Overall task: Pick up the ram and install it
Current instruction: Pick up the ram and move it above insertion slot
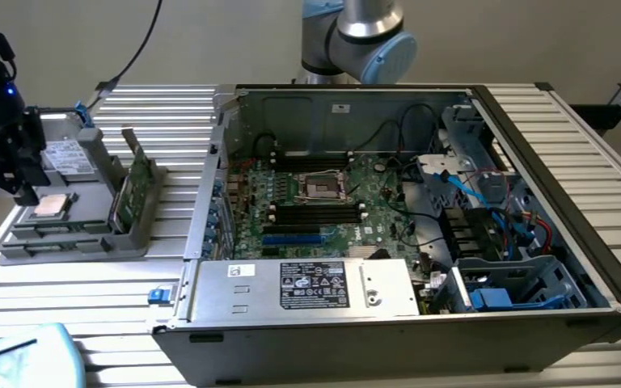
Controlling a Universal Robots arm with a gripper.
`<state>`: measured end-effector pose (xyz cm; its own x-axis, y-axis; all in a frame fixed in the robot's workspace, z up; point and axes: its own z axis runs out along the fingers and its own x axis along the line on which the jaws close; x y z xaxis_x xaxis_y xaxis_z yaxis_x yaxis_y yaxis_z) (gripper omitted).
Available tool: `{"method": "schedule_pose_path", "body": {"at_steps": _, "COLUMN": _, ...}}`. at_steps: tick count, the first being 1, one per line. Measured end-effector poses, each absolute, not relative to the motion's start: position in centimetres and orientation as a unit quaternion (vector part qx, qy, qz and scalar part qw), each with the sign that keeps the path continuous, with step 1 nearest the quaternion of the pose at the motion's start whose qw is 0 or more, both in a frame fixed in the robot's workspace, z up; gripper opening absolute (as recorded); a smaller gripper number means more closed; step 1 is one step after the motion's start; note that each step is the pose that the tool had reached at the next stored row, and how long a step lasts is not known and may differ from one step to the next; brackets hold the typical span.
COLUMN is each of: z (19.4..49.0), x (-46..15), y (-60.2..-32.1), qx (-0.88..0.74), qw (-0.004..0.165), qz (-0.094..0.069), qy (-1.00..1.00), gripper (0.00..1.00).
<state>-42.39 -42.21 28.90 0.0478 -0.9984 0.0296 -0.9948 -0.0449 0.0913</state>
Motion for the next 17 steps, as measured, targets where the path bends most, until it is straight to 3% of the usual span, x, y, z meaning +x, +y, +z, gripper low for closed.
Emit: {"method": "schedule_pose_path", "body": {"at_steps": 17, "z": 25.8, "x": -42.6, "y": -42.8, "qx": 0.729, "qw": 0.043, "qz": -0.02, "qy": -0.682, "gripper": 0.43}}
